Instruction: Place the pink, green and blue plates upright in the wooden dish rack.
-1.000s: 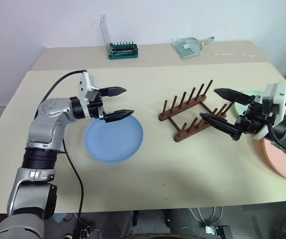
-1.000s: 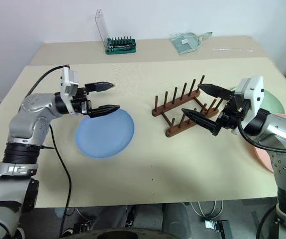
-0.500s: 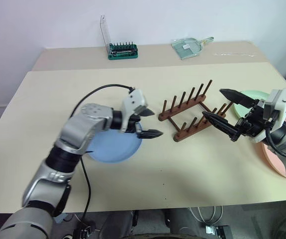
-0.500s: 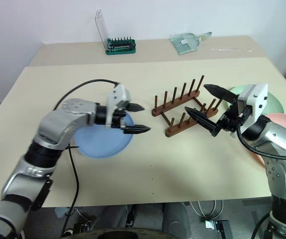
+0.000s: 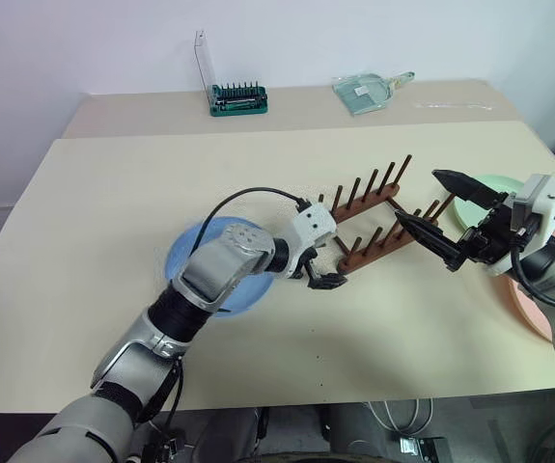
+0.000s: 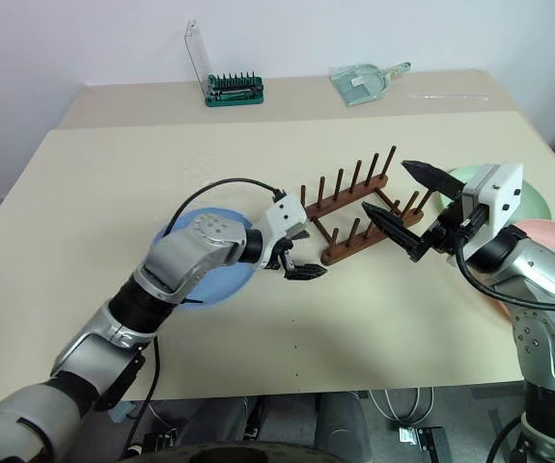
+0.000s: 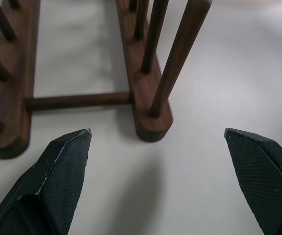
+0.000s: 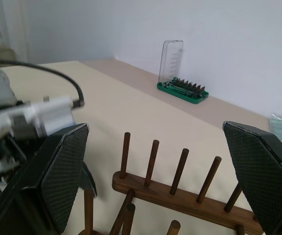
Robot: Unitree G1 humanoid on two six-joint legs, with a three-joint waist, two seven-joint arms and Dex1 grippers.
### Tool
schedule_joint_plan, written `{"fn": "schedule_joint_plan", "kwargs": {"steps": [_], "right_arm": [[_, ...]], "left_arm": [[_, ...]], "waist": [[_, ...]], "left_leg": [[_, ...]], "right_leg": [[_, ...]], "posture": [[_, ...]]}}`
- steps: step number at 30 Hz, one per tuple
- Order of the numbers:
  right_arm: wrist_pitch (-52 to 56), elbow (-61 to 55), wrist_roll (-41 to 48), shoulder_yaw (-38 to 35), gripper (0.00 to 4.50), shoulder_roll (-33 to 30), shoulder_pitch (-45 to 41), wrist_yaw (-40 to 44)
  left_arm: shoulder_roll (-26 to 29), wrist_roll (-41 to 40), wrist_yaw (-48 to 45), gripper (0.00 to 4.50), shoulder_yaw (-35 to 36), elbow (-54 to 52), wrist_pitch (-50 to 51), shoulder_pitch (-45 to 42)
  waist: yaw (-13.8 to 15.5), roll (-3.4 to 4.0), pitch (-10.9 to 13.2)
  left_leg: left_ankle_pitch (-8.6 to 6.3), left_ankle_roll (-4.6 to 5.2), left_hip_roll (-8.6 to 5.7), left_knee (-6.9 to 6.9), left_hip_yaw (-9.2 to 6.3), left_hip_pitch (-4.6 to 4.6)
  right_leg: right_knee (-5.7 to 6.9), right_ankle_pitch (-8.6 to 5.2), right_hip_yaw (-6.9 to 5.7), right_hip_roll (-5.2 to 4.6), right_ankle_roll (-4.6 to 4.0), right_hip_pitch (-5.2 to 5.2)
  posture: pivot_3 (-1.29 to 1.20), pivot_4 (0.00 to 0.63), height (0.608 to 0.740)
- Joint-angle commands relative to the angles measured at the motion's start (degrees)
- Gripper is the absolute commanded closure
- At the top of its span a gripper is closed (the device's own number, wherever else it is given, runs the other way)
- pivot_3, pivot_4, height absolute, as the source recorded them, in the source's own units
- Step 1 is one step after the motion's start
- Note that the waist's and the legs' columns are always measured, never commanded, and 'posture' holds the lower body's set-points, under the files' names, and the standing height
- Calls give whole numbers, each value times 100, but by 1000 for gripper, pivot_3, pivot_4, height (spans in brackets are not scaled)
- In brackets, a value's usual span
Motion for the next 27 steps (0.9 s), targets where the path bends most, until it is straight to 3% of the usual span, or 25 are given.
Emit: {"fn": "schedule_joint_plan", "kwargs": {"steps": [1,16,19,24,25,27], "right_arm": [[-157,-273,-11,-122,32,29,-7,-61],[40,-458,64,-223,32,-137,9,-197],[99,-535,101,-280,0,-158,77,-221],[162,-585,156,-432,0,-206,226,-188],[179,-595,177,-491,0,-231,279,-156],[228,-568,233,-660,0,-316,415,-62]], "left_arm": [[-251,387,332,0,-108,260,-495,18],[-1160,903,565,0,-194,1198,-1184,78],[-1231,857,487,799,-170,1183,-1044,124],[-1296,932,571,3422,-114,1214,-1017,110],[-1332,931,596,3728,-74,1237,-1010,101],[-1363,986,627,3722,-58,1266,-1070,74]], "waist": [[4,0,0],[6,-1,0],[10,-1,0],[11,-1,0],[11,-1,-1],[15,-1,-1]], "left_leg": [[0,0,0,0,0,0],[-1,2,0,0,7,2],[-2,3,0,1,9,2],[-3,6,0,1,12,3],[-3,6,0,1,12,8],[-7,12,0,1,15,16]], "right_leg": [[0,0,0,0,0,0],[-2,0,4,-1,1,1],[-2,1,5,-1,3,2],[-3,1,8,-1,5,4],[-3,1,9,-1,5,8],[-3,0,10,-1,6,16]], "posture": [[0,150,740],[0,150,740],[0,150,740],[0,150,740],[0,150,740],[0,150,740]]}}
